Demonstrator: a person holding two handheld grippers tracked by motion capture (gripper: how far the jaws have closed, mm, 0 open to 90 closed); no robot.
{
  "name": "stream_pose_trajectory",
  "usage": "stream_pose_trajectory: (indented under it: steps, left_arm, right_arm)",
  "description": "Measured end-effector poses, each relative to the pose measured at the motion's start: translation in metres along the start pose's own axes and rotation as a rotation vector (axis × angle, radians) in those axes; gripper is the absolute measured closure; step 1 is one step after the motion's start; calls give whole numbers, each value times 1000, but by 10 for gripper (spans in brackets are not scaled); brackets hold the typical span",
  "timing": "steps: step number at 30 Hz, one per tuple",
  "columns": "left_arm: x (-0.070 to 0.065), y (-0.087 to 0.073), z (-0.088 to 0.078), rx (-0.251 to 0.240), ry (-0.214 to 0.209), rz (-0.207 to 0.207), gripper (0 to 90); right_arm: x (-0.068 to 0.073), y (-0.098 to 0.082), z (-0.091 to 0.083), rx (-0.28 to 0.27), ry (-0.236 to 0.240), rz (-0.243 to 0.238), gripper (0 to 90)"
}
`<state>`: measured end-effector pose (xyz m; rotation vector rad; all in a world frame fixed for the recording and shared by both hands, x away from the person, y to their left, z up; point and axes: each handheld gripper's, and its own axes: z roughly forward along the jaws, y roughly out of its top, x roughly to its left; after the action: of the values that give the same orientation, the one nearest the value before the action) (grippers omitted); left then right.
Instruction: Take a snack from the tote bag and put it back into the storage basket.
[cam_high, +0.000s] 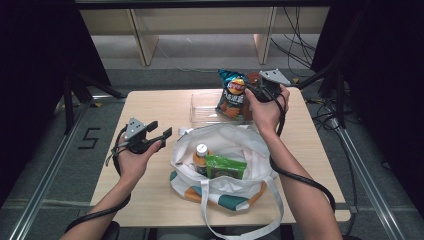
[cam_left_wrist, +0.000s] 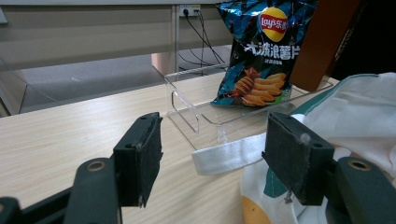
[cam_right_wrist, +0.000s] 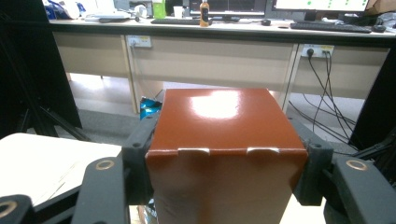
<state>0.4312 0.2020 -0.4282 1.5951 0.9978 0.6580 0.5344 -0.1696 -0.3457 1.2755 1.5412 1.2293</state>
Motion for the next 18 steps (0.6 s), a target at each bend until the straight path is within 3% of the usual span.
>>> stream_pose_trajectory:
  steps: [2,6,8,13,18]
  left_arm:
    - [0,0,0,1,1,-1,358]
    - [0,0,0,0,0,0,358]
    - [0,0,0,1,-1,0,358]
    - [0,0,0,0,-1,0,358]
    - [0,0,0,0,-1,0,357]
  right_arm:
    - [0,-2,2,-5,2,-17,391]
    - [2,-4,3,13,1,5,390]
    - [-1,-5,4,8,5,-24,390]
    - [0,-8,6,29,1,9,389]
    - [-2,-12,9,25,5,-17,388]
